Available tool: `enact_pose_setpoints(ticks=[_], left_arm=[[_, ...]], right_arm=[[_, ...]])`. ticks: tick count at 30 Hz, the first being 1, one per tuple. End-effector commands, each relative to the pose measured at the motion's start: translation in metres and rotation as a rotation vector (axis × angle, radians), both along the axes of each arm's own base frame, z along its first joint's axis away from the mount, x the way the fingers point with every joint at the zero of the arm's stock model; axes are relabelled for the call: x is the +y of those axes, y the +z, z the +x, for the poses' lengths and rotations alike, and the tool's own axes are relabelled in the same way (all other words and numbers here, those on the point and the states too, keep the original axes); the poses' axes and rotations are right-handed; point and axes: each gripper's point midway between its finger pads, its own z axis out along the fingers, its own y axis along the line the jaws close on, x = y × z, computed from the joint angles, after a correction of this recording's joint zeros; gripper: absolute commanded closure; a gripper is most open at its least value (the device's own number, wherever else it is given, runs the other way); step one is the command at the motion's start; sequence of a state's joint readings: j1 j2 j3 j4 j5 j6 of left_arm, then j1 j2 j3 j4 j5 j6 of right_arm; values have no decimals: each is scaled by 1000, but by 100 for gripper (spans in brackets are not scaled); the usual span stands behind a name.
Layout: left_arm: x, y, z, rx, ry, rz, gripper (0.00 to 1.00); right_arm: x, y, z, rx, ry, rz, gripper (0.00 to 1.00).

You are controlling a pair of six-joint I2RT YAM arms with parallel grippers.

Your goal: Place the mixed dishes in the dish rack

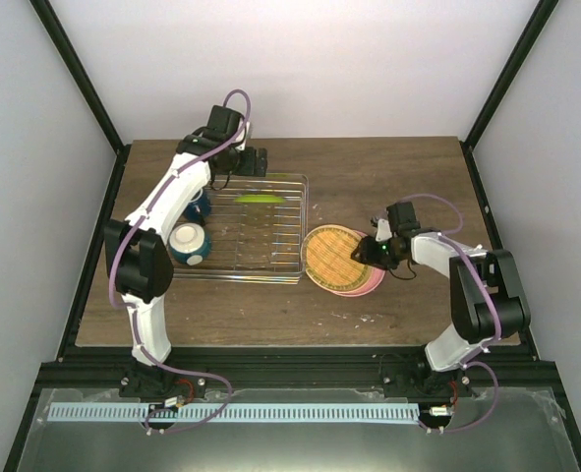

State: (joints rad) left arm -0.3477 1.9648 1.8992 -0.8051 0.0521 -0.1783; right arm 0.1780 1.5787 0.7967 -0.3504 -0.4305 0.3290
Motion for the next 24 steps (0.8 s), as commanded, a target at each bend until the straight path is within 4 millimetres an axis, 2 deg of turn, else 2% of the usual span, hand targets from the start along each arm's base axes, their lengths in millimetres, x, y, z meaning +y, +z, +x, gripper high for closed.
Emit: enact_pose_setpoints(ticks=[1,5,8,15,20,24], left_arm=[[-2,5,5,-14,-9,11,0],[-3,4,5,-12,-10,10,0],[-3,4,5,-13,-9,11,0],[-2,4,6,-17,-5,11,0],[-1,5,7,-23,2,18,0],[10,5,10,-28,44,61,0]], right_arm=[[2,-25,-25,115,24,10,67],[1,-22,-23,106,29,2,90],[-1,-18,-21,95,34,-17,99],[-10,0,-3,55,34,-84,99],[-27,13,11,54,-1,-160,99],[-42,37,29,1,-37,-202,99]])
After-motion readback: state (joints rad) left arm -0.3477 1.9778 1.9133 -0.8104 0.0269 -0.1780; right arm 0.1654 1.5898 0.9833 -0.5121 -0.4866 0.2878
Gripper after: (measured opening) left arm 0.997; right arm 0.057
